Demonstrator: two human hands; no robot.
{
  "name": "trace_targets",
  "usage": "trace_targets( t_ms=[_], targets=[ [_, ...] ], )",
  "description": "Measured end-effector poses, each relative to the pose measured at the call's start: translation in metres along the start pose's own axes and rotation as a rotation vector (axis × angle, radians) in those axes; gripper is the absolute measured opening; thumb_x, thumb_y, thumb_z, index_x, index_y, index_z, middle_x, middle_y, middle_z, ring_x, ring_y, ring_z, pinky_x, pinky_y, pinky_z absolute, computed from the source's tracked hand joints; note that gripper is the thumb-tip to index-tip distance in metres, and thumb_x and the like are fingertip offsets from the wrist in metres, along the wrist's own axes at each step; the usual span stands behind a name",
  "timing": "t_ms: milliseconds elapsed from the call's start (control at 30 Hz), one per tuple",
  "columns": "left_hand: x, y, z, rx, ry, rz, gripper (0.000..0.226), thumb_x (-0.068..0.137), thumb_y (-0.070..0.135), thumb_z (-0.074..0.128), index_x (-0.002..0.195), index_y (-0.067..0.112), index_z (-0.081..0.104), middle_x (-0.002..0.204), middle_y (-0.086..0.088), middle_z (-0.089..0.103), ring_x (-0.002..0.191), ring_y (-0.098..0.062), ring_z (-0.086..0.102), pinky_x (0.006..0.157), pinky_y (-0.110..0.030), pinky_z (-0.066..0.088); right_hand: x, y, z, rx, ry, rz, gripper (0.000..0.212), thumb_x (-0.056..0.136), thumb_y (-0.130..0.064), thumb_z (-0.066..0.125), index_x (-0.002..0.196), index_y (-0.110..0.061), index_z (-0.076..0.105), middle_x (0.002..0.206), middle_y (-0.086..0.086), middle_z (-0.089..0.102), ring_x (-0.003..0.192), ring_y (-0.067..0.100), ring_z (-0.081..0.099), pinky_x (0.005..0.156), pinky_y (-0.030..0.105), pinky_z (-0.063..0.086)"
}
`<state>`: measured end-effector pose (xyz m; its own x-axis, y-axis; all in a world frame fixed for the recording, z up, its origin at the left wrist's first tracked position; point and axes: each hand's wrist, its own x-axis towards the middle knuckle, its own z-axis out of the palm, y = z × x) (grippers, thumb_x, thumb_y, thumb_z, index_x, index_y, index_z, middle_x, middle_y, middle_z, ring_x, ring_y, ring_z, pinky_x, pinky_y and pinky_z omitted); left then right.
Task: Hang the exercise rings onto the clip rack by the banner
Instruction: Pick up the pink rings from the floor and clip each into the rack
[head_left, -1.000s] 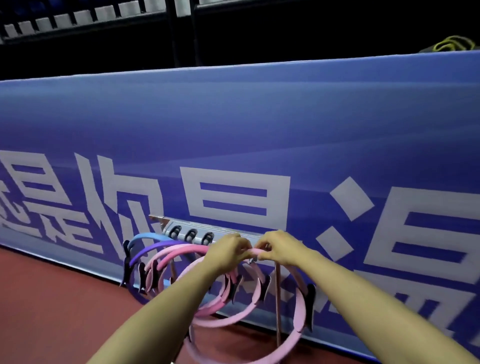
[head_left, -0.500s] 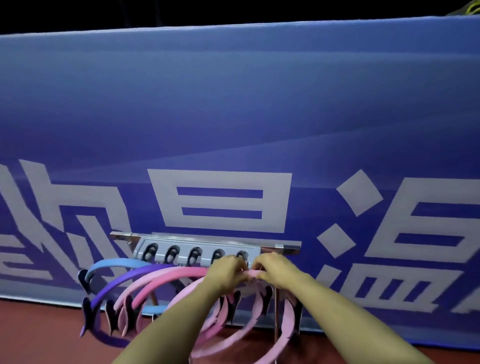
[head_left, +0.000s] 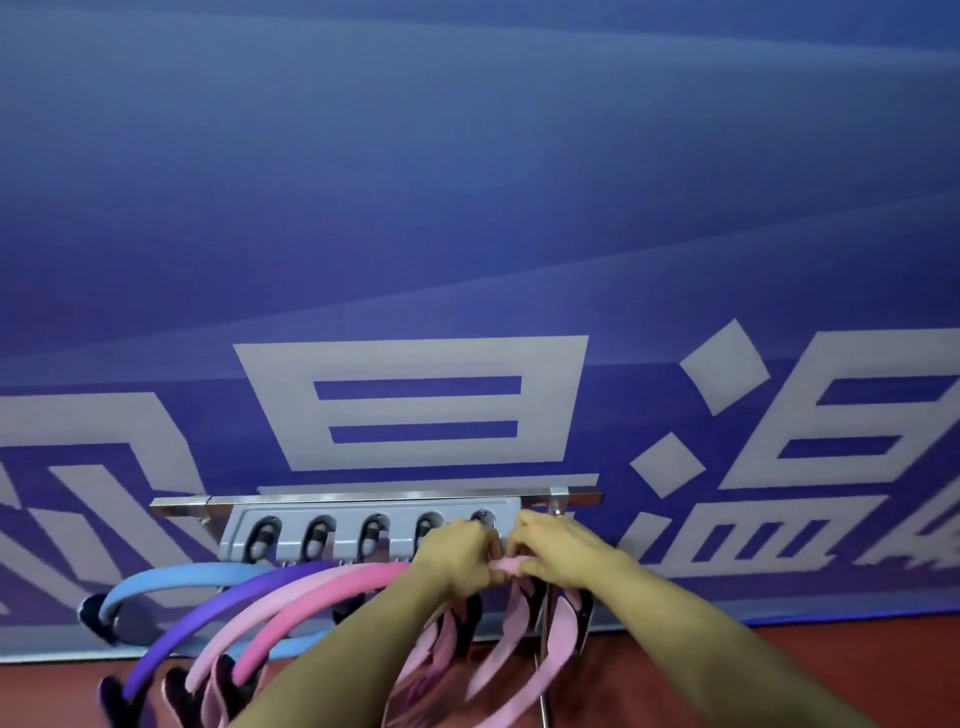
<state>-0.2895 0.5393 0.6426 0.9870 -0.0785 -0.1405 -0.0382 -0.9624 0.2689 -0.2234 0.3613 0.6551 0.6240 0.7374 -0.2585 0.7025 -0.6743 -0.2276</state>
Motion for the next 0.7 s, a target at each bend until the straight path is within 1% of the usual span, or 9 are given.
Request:
trace_targets(
  t_ms=[100,200,300,400,500,600,700],
  targets=[
    [0.004,-0.002,-0.002,-0.040,-0.021,0.007,0.039,0.077,0.064,0.064,0.092,0.028,0.066,0.096,0.003,0.072,0.095,-0.023,0.066,0.067,-0.029,0.040,0.004,0.000,-0.002,-0.008,-0.018,-0.013,0.017,0.092,-0.035,0.062,0.107,-0.028,0.063,0.109,-0.002,0.055,0.100,0.024,0.059,0.079,0.043,0.050],
    [0.006,-0.004,-0.002,-0.114,-0.066,-0.011,0.032,0.075,0.056,0.069,0.087,0.028,0.059,0.096,0.006,0.071,0.095,-0.021,0.065,0.068,-0.028,0.040,0.004,-0.002,-0.001,0.020,-0.006,0.001,0.015,0.090,-0.032,0.063,0.104,-0.028,0.063,0.105,-0.003,0.060,0.097,0.021,0.060,0.075,0.036,0.047],
    [0.009,-0.005,-0.002,-0.155,-0.106,-0.014,0.029,0.074,0.052,0.071,0.083,0.029,0.057,0.096,0.005,0.070,0.095,-0.021,0.065,0.068,-0.028,0.040,0.004,-0.004,-0.001,0.063,-0.008,0.043,0.016,0.089,-0.032,0.064,0.104,-0.027,0.064,0.102,-0.003,0.064,0.093,0.022,0.061,0.072,0.034,0.045],
    [0.009,-0.006,0.004,-0.163,-0.108,-0.020,0.027,0.075,0.050,0.071,0.087,0.031,0.055,0.099,0.004,0.070,0.099,-0.023,0.064,0.070,-0.029,0.039,0.005,-0.006,0.001,0.101,-0.020,0.081,0.017,0.087,-0.031,0.066,0.103,-0.027,0.067,0.100,-0.001,0.068,0.092,0.023,0.063,0.076,0.036,0.049],
    [0.005,-0.007,0.012,-0.159,-0.094,-0.022,0.030,0.074,0.052,0.070,0.091,0.032,0.056,0.101,0.001,0.069,0.100,-0.025,0.064,0.071,-0.030,0.038,0.004,-0.007,0.003,0.142,-0.053,0.121,0.018,0.084,-0.031,0.068,0.102,-0.029,0.068,0.096,-0.002,0.070,0.092,0.022,0.064,0.081,0.037,0.053],
    [0.003,-0.007,0.011,-0.158,-0.103,-0.031,0.034,0.072,0.052,0.072,0.095,0.031,0.058,0.102,0.002,0.070,0.100,-0.024,0.064,0.071,-0.030,0.039,0.002,-0.009,0.004,0.158,-0.059,0.156,0.019,0.083,-0.032,0.069,0.102,-0.031,0.069,0.096,-0.005,0.069,0.092,0.021,0.064,0.083,0.039,0.054],
    [0.003,-0.007,0.011,-0.162,-0.122,-0.037,0.036,0.072,0.050,0.073,0.098,0.030,0.058,0.104,0.001,0.070,0.101,-0.024,0.064,0.073,-0.031,0.041,0.000,-0.012,0.005,0.142,-0.048,0.175,0.022,0.084,-0.027,0.067,0.105,-0.032,0.069,0.098,-0.004,0.068,0.093,0.021,0.063,0.083,0.040,0.053]
  ],
)
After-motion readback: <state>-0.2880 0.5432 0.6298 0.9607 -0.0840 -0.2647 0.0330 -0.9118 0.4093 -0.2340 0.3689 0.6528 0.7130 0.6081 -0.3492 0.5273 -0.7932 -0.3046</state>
